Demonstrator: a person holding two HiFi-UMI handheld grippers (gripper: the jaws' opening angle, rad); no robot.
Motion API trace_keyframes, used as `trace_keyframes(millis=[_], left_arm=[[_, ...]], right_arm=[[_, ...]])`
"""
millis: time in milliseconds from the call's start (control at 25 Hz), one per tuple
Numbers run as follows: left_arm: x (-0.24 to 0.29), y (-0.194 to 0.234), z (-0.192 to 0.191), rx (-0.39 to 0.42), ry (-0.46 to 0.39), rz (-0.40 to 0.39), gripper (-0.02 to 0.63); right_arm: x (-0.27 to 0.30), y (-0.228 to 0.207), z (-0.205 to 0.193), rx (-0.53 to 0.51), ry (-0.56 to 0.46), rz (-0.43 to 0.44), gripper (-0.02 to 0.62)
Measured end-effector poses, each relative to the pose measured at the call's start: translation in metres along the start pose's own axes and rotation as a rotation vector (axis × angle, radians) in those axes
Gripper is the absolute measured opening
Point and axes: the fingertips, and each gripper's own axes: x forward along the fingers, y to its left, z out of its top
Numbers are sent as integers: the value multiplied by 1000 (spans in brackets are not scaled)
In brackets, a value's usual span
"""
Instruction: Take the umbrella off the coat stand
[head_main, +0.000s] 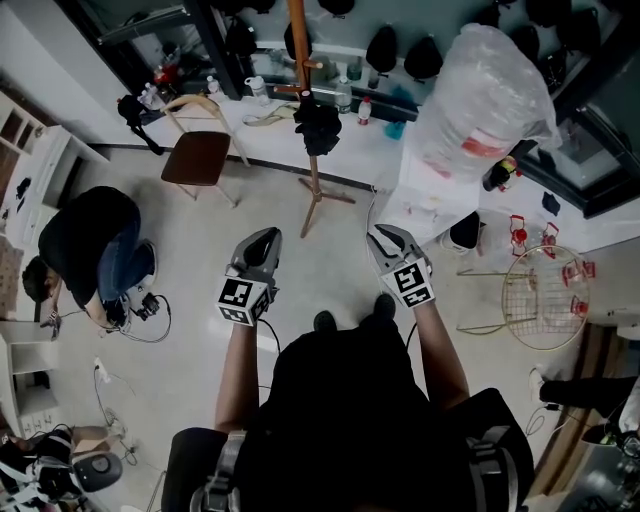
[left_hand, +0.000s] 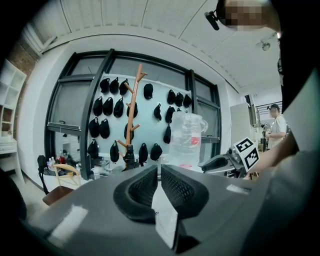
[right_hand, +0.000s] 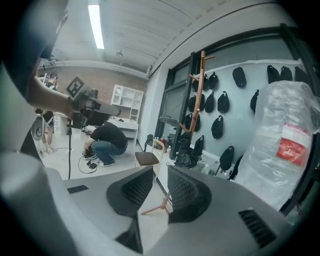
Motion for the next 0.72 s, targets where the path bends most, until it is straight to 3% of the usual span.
trace_keyframes(millis=[240,440,720], left_arm=[[-2,6,0,-1,-2,4,57],[-2,8,-2,4,6,3,122],[0,6,-10,14,32,-21,229]], right_arm=[[5,3,5,-6,-11,10,172],[6,8,10,21,-46,39,293],[8,12,12,27,-50,33,360]])
